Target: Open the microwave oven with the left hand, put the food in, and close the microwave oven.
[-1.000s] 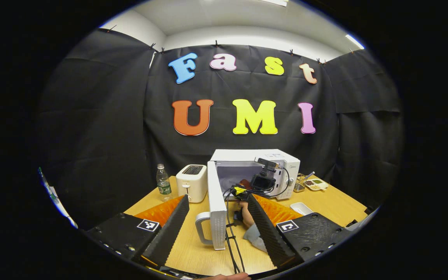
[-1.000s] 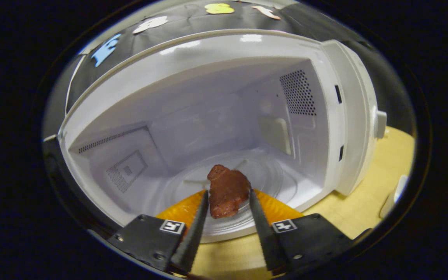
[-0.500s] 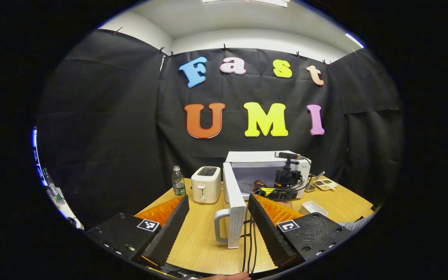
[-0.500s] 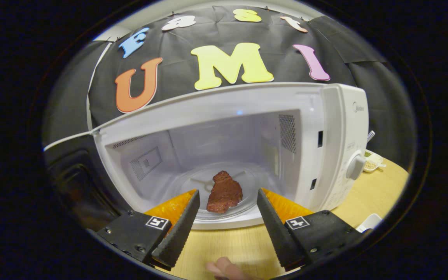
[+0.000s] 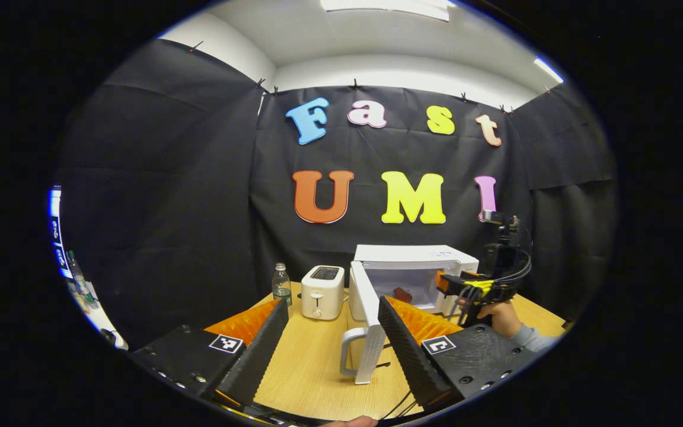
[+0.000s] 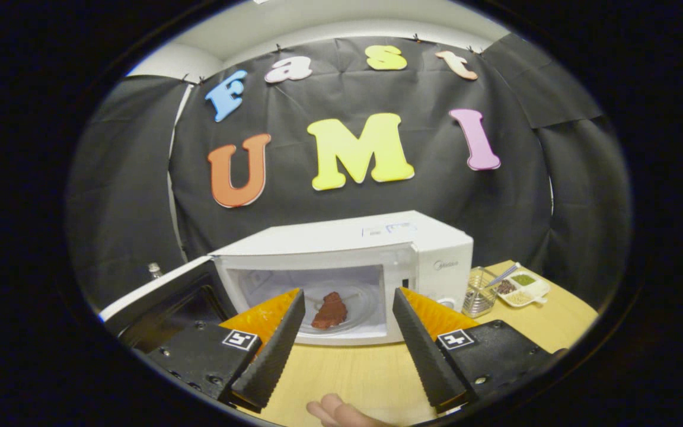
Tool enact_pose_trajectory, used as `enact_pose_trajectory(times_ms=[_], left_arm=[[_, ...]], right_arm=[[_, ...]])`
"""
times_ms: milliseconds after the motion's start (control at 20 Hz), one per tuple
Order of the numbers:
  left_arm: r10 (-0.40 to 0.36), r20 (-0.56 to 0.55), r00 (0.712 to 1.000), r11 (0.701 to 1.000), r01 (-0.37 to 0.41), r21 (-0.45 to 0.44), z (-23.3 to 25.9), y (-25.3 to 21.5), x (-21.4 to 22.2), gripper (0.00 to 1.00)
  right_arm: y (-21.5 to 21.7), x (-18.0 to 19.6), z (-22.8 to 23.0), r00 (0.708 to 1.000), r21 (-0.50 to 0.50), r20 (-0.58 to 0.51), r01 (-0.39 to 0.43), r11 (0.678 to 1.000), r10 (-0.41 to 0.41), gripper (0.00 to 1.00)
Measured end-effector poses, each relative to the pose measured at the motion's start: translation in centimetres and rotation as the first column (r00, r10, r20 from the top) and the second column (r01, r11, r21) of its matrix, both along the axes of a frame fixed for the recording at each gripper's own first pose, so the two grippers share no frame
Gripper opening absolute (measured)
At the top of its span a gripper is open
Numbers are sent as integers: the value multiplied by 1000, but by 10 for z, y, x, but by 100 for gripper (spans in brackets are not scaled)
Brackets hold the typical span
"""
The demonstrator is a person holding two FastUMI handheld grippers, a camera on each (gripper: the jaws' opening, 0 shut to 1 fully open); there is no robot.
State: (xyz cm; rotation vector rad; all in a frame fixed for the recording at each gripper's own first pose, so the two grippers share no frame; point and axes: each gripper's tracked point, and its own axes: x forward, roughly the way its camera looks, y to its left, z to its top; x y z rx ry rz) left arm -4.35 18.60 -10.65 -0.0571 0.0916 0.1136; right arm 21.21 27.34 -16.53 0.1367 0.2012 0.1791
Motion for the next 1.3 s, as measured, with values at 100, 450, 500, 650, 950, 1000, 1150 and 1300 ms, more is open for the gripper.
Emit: enact_pose_trajectory(times_ms=[100,450,500,650,950,1000,1150,1300], left_arm=[[27,12,1000,1000,-27,1,9,9,2,93],[72,7,997,997,-72,-15,-6,33,21,16],[80,-5,997,996,-81,-25,-13,38,27,0],[24,-47,999,998,-26,-61,-39,31,43,0],[-36,-85,996,999,34,-25,-83,22,63,0],[-58,-108,992,997,53,-48,-96,17,68,0],[-87,-149,985,996,81,-45,-127,9,86,0],[-112,-195,974,994,113,-8,-149,0,90,0]], right_arm=[[-24,-26,31,998,-28,58,-6,1000,7,89],[-99,-102,92,986,-74,168,5,997,8,96],[-107,-110,99,984,-79,176,5,997,9,96],[-127,-133,112,979,-70,204,9,998,5,89],[-147,-164,117,978,-86,206,4,996,14,96],[-152,-167,118,978,-84,210,8,996,10,96],[-166,-171,118,977,-57,213,20,998,-7,89],[-172,-173,119,978,-30,210,14,999,-7,89]])
